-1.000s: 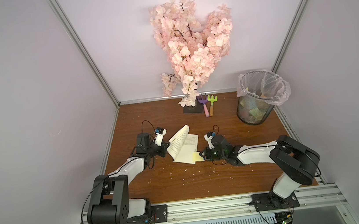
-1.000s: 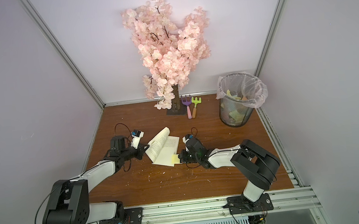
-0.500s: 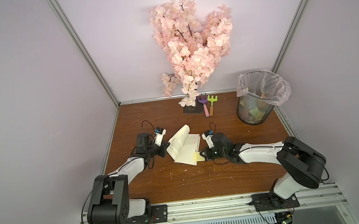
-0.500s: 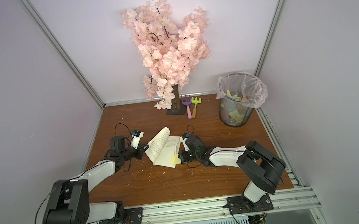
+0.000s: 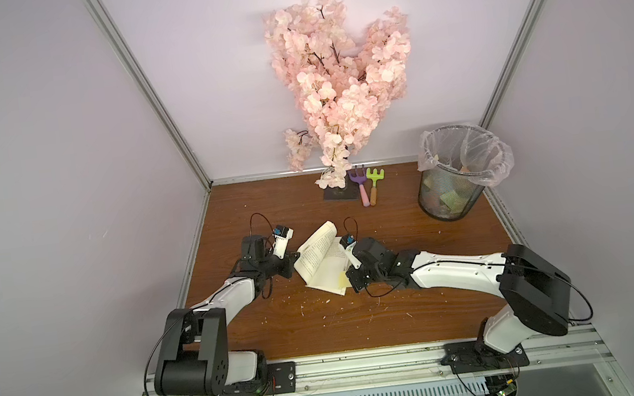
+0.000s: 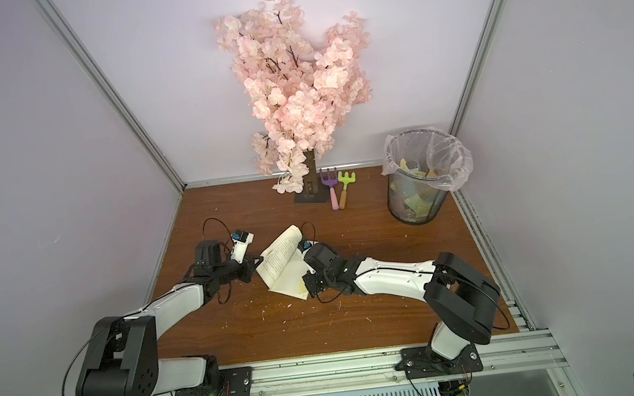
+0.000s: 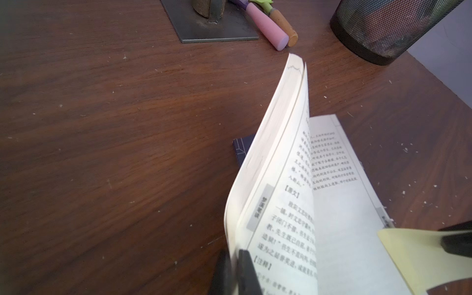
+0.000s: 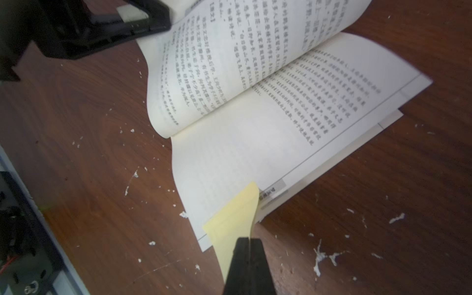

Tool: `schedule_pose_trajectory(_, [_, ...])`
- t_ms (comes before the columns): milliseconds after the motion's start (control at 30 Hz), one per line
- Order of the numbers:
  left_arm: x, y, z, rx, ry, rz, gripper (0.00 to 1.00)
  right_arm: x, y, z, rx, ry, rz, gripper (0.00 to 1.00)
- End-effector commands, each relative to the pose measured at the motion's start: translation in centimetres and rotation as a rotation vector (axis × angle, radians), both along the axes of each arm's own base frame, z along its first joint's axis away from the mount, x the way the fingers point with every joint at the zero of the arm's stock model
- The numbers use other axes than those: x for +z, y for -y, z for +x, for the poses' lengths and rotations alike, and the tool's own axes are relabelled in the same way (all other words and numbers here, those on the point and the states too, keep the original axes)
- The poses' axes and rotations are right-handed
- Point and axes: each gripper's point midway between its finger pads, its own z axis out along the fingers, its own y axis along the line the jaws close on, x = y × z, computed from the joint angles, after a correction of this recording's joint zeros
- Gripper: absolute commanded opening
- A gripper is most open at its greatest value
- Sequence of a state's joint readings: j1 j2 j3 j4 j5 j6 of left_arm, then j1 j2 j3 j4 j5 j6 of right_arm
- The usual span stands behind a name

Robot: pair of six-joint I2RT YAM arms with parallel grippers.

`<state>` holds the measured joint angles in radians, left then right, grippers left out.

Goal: Peel off the used sticky note
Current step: Tear off the note from the book.

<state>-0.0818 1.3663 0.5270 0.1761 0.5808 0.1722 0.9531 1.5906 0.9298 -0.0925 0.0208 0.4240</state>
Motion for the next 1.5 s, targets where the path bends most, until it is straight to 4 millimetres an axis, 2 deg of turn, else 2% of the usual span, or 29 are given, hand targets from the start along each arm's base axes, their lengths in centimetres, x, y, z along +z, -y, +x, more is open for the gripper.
schedule_pose_trajectory(0, [-1.3,-0.3,-0.8,0.004,-0.074,0.000,0.01,0.3,0.0,0.0,0.037,0.047,-0.070,0.00])
schedule_pose_trajectory(333, [-1.4,-0.2,-0.8,-0.004,-0.081,-0.006,0.01,-0.9,-2.6,-3.0,0.249,0.078,-0.205,0.00])
schedule_pose_trajectory(767, [-1.4,-0.2,-0.8,-0.006,-0.082,-0.007,0.01,-0.9,-4.0,-5.2,0.385,0.108,-0.242,0.00])
schedule_pose_trajectory(833, [-1.5,-0.2,-0.8,-0.006,-0.085,-0.006,0.01,-0.4,-4.5,-5.7,0.409,0.106,-0.194,0.00])
schedule_pose_trajectory(967, [-1.5,-0.2,-0.8,-0.002,-0.084,-0.004,0.01,2.6,-6.1,-8.1,0.504,0.094,-0.001,0.00])
schedule_pose_trajectory(1100, [-1.4,-0.2,-0.8,-0.004,-0.081,-0.005,0.01,4.6,-6.6,-10.2,0.594,0.071,0.124,0.00])
schedule_pose_trajectory(1167, [-1.4,-0.2,-0.8,-0.003,-0.081,-0.005,0.01,5.1,-6.6,-10.5,0.604,0.076,0.147,0.00])
schedule_pose_trajectory(1233, [-1.2,-0.2,-0.8,-0.002,-0.076,-0.004,0.01,6.1,-6.2,-9.3,0.547,0.105,0.165,0.00])
schedule_pose_trajectory(1333, [-0.5,-0.3,-0.5,0.003,-0.048,0.001,0.01,8.9,-4.2,-5.4,0.361,0.129,0.258,0.00])
schedule_pose_trajectory(1400, [0.1,-0.4,-0.4,0.003,-0.025,0.005,0.01,11.5,-1.7,-1.8,0.184,0.158,0.331,0.00])
schedule_pose_trajectory(1467, [0.7,-0.4,-0.4,0.002,-0.005,0.007,0.01,13.9,2.2,1.8,-0.045,0.219,0.345,0.00])
